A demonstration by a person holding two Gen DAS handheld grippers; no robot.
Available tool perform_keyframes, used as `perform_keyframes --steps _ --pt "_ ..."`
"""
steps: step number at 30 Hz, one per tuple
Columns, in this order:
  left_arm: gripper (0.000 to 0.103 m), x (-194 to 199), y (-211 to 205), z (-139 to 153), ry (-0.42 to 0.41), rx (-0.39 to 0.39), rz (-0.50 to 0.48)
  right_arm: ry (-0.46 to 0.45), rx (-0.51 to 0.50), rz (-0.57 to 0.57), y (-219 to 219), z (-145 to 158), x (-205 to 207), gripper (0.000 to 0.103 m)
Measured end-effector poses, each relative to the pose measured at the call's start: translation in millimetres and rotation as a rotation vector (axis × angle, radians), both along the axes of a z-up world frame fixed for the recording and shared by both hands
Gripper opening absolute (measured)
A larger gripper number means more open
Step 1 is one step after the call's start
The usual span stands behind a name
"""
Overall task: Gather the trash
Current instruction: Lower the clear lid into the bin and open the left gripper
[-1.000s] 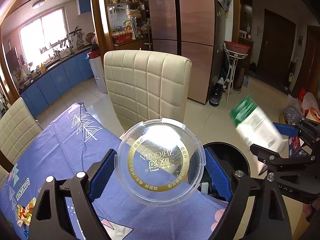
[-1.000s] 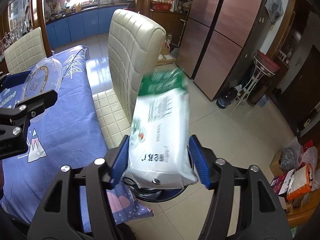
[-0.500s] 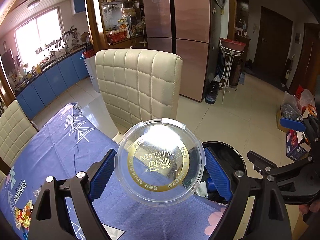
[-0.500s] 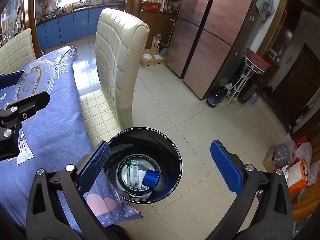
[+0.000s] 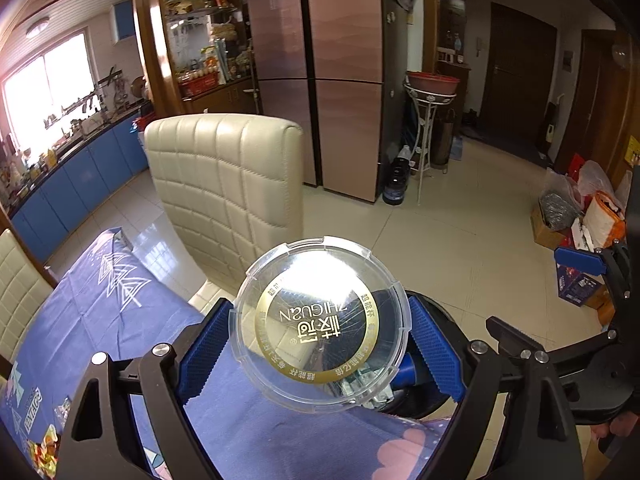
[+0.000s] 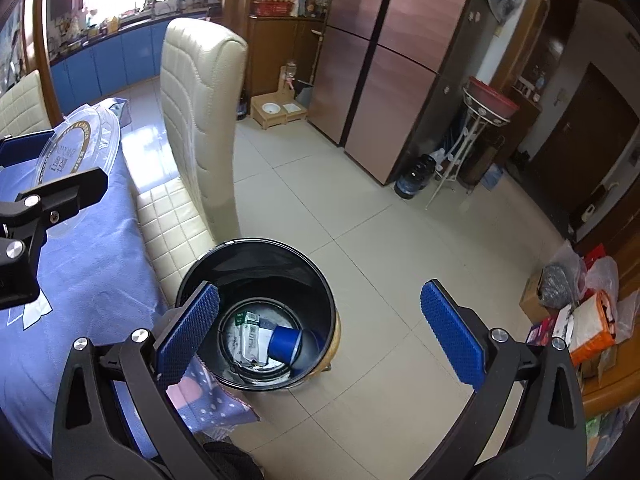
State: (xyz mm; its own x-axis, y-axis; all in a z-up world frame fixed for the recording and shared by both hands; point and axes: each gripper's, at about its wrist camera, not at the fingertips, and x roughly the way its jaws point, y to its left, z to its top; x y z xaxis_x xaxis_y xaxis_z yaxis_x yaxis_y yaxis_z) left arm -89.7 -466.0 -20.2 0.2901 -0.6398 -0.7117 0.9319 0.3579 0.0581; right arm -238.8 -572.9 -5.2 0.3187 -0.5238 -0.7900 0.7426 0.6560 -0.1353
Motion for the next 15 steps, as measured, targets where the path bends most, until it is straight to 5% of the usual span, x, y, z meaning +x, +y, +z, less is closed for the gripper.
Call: perform_keyframes --steps 15 --pt "0.086 -8.6 -22.1 -8.2 0.121 0.012 -0.023 0.006 0.024 -0.105 -6.9 -9.7 -48.3 0.1"
